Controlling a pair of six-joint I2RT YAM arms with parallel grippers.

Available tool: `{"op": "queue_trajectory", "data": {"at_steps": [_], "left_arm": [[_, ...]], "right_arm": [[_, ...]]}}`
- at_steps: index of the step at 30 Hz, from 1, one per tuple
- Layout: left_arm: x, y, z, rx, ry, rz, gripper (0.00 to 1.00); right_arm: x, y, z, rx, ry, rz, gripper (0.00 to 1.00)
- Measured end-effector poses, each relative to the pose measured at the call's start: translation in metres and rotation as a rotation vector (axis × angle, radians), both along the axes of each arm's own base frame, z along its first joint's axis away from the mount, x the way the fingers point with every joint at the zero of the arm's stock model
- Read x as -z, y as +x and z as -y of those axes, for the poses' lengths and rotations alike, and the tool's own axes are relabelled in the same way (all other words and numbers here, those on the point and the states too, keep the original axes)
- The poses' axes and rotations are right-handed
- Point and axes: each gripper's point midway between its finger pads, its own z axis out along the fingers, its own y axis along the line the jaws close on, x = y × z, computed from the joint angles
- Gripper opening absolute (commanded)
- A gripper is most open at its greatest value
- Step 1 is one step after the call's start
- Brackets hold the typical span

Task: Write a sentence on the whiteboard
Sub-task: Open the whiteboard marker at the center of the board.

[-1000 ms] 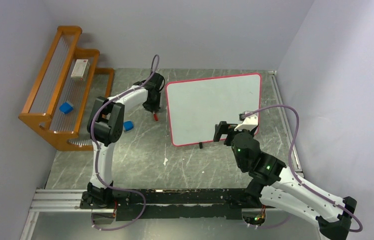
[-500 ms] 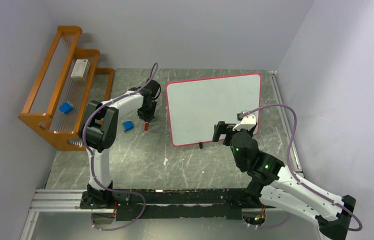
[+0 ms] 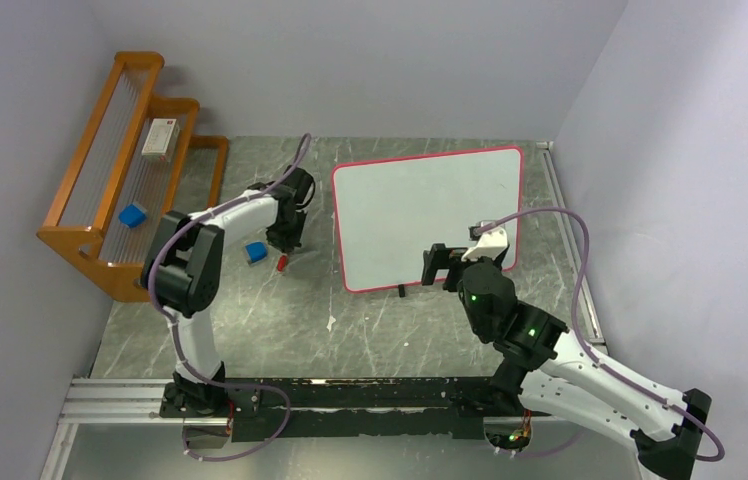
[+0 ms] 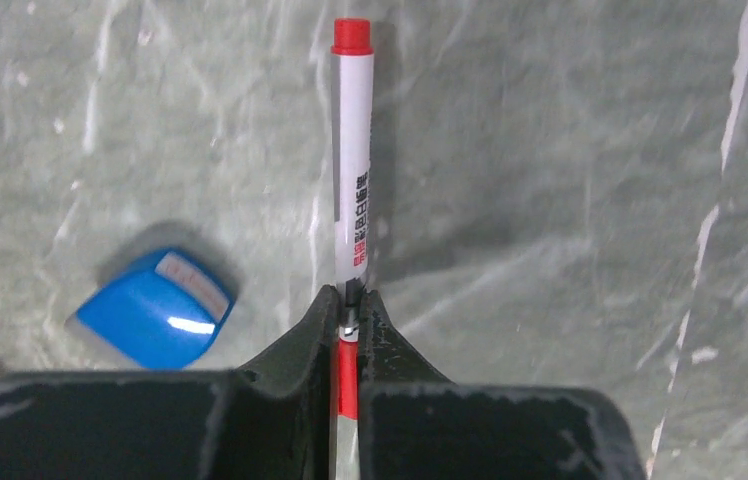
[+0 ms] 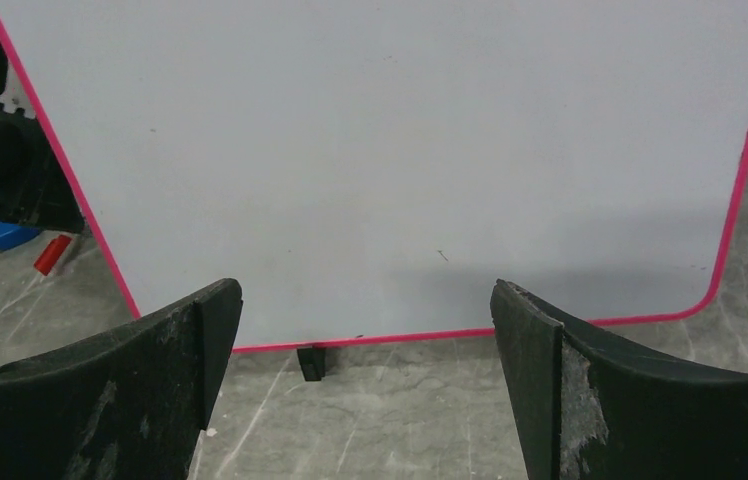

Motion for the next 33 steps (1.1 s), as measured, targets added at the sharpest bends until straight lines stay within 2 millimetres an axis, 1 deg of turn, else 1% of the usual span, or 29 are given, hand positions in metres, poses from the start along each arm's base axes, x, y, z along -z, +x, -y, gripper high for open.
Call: {"op": "queue_trajectory", "data": {"at_steps": [1, 3, 5, 8, 10, 12, 15, 18, 21, 23, 26, 29, 33], "left_arm": [[-0.003, -0.004, -0.003, 0.001, 0.004, 0.002, 0.05], [-0.016, -0.010, -0.008, 0.001, 0.009, 0.027, 0.05], [-0.037, -0.011, -0.012, 0.002, 0.005, 0.079, 0.05], [-0.078, -0.010, -0.018, 0.000, -0.009, 0.197, 0.05], [-0.104, -0.014, -0.023, 0.004, -0.025, 0.277, 0.05], [-0.122, -0.020, -0.026, 0.017, -0.039, 0.340, 0.05], [-0.141, -0.033, -0.027, 0.065, -0.049, 0.414, 0.05], [-0.160, -0.045, -0.015, 0.159, -0.069, 0.484, 0.05], [-0.184, -0.057, 0.004, 0.261, -0.103, 0.564, 0.05], [-0.202, -0.064, 0.015, 0.327, -0.132, 0.621, 0.05], [-0.220, -0.074, 0.027, 0.416, -0.171, 0.673, 0.05], [-0.226, -0.081, 0.040, 0.504, -0.191, 0.690, 0.05], [-0.225, -0.092, 0.067, 0.645, -0.187, 0.677, 0.05]], "right_arm": [[0.000, 0.000, -0.001, -0.006, 0.000, -0.002, 1.00], [0.000, 0.000, -0.006, -0.026, -0.001, -0.011, 1.00], [-0.003, 0.000, -0.012, -0.051, 0.003, -0.018, 1.00], [-0.008, -0.001, -0.019, -0.083, 0.007, -0.027, 1.00], [-0.014, -0.003, -0.022, -0.106, 0.007, -0.029, 1.00], [-0.023, -0.004, -0.028, -0.136, 0.008, -0.032, 1.00], [-0.038, -0.003, -0.039, -0.183, 0.018, -0.038, 1.00], [-0.049, 0.000, -0.052, -0.237, 0.027, -0.057, 1.00], [-0.052, 0.006, -0.058, -0.285, 0.036, -0.087, 1.00], [-0.053, 0.014, -0.056, -0.304, 0.050, -0.109, 1.00], [-0.055, 0.026, -0.051, -0.329, 0.078, -0.143, 1.00], [-0.063, 0.034, -0.054, -0.389, 0.118, -0.166, 1.00], [-0.070, 0.031, -0.068, -0.504, 0.162, -0.192, 1.00]]}}
